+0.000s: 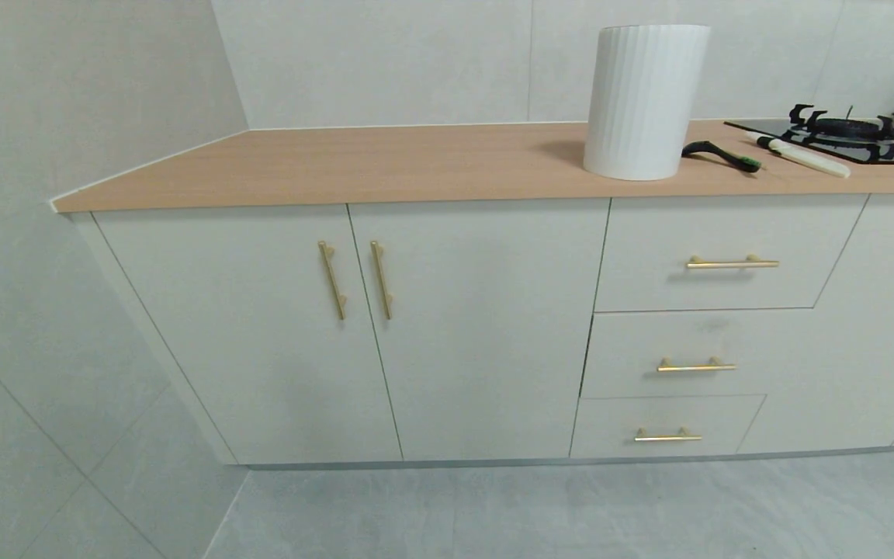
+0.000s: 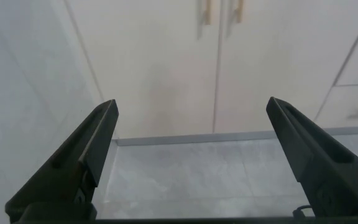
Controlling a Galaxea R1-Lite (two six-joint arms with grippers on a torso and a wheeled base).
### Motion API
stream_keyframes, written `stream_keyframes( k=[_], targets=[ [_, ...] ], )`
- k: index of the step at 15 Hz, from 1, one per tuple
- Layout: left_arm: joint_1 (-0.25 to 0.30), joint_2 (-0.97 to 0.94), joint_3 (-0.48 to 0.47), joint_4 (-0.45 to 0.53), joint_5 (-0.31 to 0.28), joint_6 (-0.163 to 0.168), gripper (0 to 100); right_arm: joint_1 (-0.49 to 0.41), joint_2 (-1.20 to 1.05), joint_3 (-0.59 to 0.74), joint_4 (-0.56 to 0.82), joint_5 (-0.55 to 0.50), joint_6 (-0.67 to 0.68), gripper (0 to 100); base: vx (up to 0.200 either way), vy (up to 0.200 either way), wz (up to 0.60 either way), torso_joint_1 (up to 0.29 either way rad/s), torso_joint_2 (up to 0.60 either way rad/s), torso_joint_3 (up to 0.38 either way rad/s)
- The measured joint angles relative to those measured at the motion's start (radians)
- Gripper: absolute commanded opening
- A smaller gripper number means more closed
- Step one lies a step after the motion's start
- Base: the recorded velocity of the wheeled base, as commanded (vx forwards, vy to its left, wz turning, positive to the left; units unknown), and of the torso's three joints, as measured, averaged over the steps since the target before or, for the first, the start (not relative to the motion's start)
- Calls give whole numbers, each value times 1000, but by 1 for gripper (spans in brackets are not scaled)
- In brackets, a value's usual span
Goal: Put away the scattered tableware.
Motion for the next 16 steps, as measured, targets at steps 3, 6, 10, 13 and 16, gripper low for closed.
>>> stream_keyframes(
  k=[3,6,10,13,16],
  targets=[
    [0,0,0,0,0,0,100,0,0,0,0,0,0,100,0,-200,0,5,1,4],
    [0,0,0,0,0,0,100,0,0,0,0,0,-1,100,0,-67,0,1,1,1],
    [0,0,0,0,0,-1,100,-1,0,0,0,0,-1,100,0,0,0,0,0,0],
    [0,0,0,0,0,-1,100,0,0,0,0,0,0,100,200,0,0,1,-1,2],
    [0,0,0,0,0,-1,100,1,0,0,0,0,-1,100,200,0,0,4,2,1]
  ],
)
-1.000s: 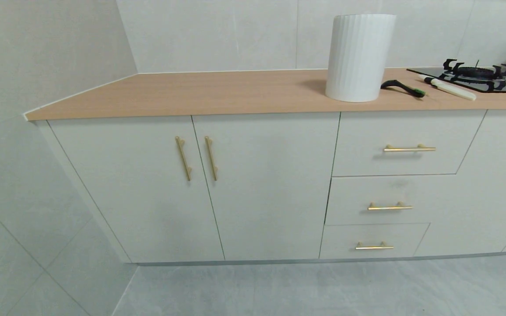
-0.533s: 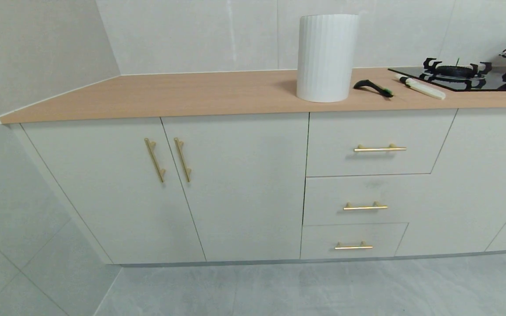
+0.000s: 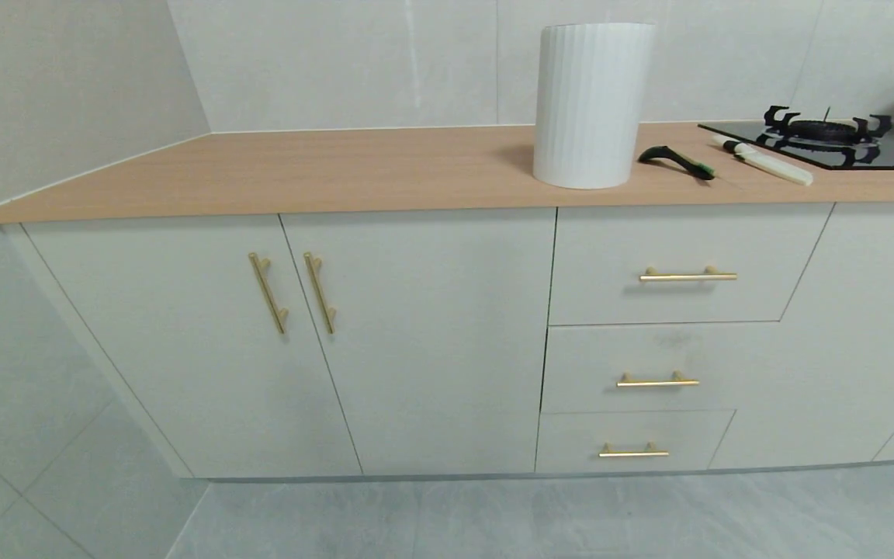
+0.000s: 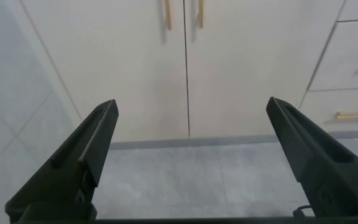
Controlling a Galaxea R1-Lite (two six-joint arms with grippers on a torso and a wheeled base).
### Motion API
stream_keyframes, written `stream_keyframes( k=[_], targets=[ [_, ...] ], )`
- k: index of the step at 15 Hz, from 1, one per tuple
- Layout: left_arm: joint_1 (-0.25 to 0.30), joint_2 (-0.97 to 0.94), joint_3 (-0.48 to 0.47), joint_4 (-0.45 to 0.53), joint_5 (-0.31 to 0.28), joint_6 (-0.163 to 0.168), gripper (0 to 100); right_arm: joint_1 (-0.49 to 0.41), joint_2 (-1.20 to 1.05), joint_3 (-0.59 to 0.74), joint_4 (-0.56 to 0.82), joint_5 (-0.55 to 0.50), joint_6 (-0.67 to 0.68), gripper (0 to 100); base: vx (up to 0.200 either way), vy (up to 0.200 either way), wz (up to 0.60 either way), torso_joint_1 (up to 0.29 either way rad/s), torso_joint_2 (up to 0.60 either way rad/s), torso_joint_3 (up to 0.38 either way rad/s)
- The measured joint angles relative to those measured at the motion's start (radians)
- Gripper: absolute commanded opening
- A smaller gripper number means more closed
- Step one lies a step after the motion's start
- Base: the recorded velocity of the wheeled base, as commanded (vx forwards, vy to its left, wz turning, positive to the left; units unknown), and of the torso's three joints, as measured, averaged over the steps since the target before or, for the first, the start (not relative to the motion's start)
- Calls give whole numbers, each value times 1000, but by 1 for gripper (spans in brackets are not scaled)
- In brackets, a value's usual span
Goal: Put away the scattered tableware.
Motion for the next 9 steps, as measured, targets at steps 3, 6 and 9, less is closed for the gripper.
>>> stream_keyframes(
  k=[3,6,9],
  targets=[
    [0,0,0,-1,0,0,100,0,0,0,0,0,0,100,200,0,0,1,4,2],
    [0,0,0,0,0,-2,100,0,0,0,0,0,0,100,0,0,0,0,0,0],
    [0,0,-2,-2,5,-20,100,0,0,0,0,0,-2,100,0,0,0,0,0,0]
  ],
)
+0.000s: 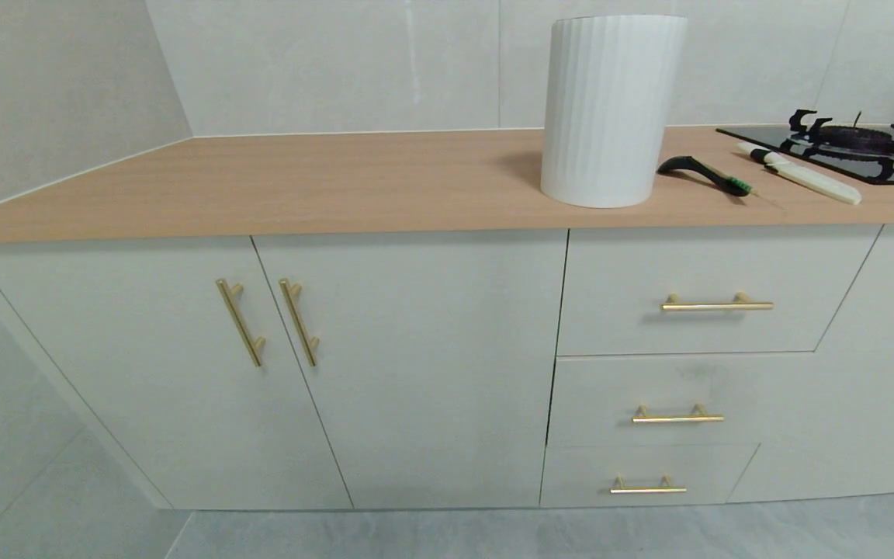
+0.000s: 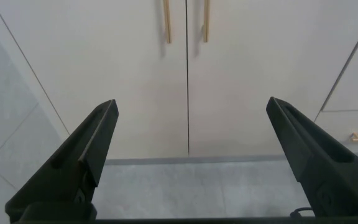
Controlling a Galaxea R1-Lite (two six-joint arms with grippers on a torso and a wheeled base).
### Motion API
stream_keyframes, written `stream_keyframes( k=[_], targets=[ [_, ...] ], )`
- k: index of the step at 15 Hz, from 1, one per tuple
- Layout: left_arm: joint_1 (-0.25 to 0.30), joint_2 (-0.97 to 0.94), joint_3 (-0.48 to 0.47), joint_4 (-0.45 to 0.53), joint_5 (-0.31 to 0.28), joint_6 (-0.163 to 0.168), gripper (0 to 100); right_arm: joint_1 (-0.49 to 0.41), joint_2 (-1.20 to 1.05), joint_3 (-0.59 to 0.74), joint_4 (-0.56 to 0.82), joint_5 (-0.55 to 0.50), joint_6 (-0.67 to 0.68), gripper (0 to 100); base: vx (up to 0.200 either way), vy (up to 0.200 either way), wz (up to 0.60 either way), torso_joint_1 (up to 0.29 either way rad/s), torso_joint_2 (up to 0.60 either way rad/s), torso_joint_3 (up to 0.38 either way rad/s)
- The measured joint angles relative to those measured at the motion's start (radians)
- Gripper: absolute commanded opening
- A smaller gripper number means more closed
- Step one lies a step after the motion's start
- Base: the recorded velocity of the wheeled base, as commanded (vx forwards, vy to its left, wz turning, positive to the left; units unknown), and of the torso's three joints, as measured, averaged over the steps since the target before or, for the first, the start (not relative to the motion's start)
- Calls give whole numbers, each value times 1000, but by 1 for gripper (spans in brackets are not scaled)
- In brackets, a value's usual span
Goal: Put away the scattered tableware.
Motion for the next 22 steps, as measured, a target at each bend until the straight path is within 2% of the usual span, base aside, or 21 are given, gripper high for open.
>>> stream_keyframes(
  k=[6,10,15,22],
  targets=[
    [0,0,0,0,0,0,100,0,7,-7,-2,5,-12,100,0,0,0,0,0,0],
    [0,0,0,0,0,1,100,10,181,-181,4,36,11,100,0,0,0,0,0,0],
    [0,0,0,0,1,0,100,19,725,-358,-5,87,4,100,0,0,0,0,0,0],
    [0,0,0,0,0,0,100,35,1454,-634,-68,68,-45,100,0,0,0,0,0,0]
  ],
)
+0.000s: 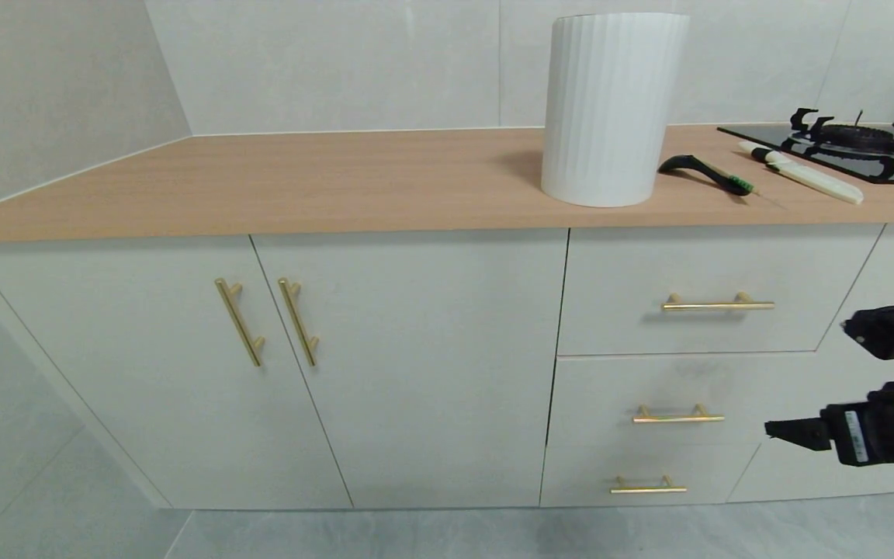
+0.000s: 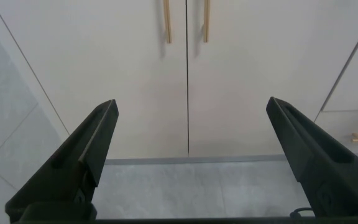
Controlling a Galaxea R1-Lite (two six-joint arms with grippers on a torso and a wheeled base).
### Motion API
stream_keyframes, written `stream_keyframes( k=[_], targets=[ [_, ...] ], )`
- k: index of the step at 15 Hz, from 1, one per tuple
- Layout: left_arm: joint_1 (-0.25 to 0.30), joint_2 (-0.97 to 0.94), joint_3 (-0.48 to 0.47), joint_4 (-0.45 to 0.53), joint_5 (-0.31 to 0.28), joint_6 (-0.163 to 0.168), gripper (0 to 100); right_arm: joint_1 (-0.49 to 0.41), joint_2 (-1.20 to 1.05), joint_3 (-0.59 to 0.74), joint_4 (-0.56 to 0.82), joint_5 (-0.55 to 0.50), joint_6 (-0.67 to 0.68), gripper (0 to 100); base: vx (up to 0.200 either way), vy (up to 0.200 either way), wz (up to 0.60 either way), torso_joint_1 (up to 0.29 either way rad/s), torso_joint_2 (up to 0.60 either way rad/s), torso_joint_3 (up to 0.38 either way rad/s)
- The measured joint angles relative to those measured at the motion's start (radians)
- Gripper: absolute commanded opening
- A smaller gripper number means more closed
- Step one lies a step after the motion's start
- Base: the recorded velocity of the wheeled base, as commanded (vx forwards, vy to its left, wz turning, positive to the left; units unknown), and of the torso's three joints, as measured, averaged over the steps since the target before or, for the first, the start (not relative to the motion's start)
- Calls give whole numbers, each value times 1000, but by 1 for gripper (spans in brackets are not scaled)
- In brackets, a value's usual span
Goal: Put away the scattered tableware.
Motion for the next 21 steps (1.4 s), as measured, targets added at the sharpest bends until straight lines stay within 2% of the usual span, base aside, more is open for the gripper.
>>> stream_keyframes(
  k=[5,11,15,21],
  targets=[
    [0,0,0,0,0,0,100,21,357,-61,-283,-26,-4,100,0,0,0,0,0,0],
    [0,0,0,0,0,0,100,37,666,-71,-660,-49,-1,100,0,0,0,0,0,0],
    [0,0,0,0,0,0,100,39,785,-95,-793,-96,10,100,0,0,0,0,0,0],
    [0,0,0,0,0,0,100,40,856,-134,-816,-134,46,100,0,0,0,0,0,0]
  ],
)
